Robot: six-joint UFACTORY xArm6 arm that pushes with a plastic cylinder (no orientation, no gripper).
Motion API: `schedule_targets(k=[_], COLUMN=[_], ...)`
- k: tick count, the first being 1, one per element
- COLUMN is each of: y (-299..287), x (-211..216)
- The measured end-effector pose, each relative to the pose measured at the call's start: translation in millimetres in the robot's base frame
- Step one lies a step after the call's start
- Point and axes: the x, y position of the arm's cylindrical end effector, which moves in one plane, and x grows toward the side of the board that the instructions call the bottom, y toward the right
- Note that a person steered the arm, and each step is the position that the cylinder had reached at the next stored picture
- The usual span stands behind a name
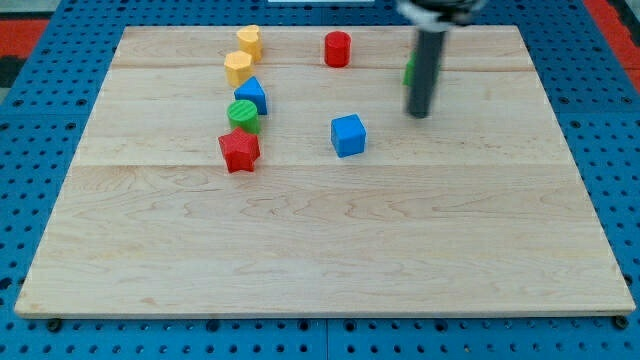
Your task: Move the green star left and down
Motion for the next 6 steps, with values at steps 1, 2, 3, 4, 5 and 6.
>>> schedule_targets(k=[1, 2, 3, 4, 5, 6], y=[99.8, 98.7, 61.2, 21.0, -7.4, -23.6], x=[-30.9, -92.7, -101.7, -101.5, -91.8, -68.2])
